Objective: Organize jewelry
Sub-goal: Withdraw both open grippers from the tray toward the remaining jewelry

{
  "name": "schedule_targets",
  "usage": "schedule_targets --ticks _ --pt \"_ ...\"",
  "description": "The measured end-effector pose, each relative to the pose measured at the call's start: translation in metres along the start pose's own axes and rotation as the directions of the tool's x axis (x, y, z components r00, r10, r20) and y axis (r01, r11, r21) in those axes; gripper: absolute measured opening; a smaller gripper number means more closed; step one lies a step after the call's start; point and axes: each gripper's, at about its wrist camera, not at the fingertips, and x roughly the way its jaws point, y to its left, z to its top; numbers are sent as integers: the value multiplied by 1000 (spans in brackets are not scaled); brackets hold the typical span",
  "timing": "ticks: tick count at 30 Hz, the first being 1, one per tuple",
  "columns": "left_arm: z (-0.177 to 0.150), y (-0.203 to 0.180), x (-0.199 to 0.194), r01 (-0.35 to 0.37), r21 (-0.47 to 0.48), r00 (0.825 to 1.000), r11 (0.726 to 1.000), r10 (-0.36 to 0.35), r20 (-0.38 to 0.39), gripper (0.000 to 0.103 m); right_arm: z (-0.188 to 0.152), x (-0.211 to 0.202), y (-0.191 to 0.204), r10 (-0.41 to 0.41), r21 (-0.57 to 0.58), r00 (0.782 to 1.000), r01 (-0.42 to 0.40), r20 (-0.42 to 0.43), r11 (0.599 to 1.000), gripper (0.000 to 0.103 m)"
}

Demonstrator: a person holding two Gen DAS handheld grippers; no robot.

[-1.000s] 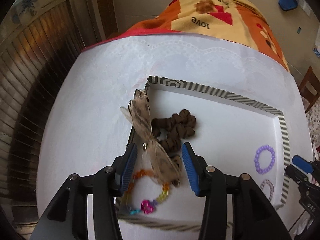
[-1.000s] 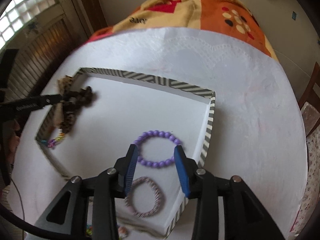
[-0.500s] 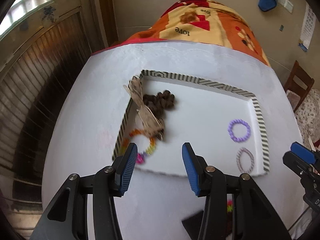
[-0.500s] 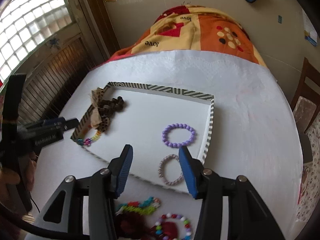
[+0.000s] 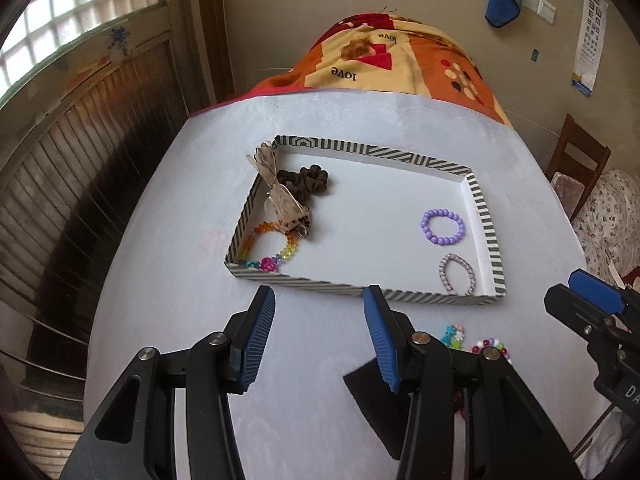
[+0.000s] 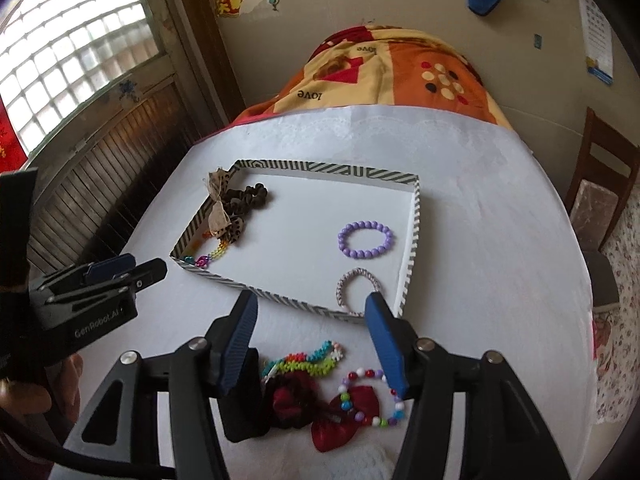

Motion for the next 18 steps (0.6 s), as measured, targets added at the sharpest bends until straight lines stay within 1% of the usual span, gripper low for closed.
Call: schedule_targets --ticks 4,18 --pt "-7 -4 -7 13 17 1000 1000 -13 5 38 -7 -11 0 -1 19 1000 0 17 1000 59" --pt "-21 -14 -20 27 47 999 999 -28 15 38 -22 -24 -1 -24 37 1000 24 19 999 60"
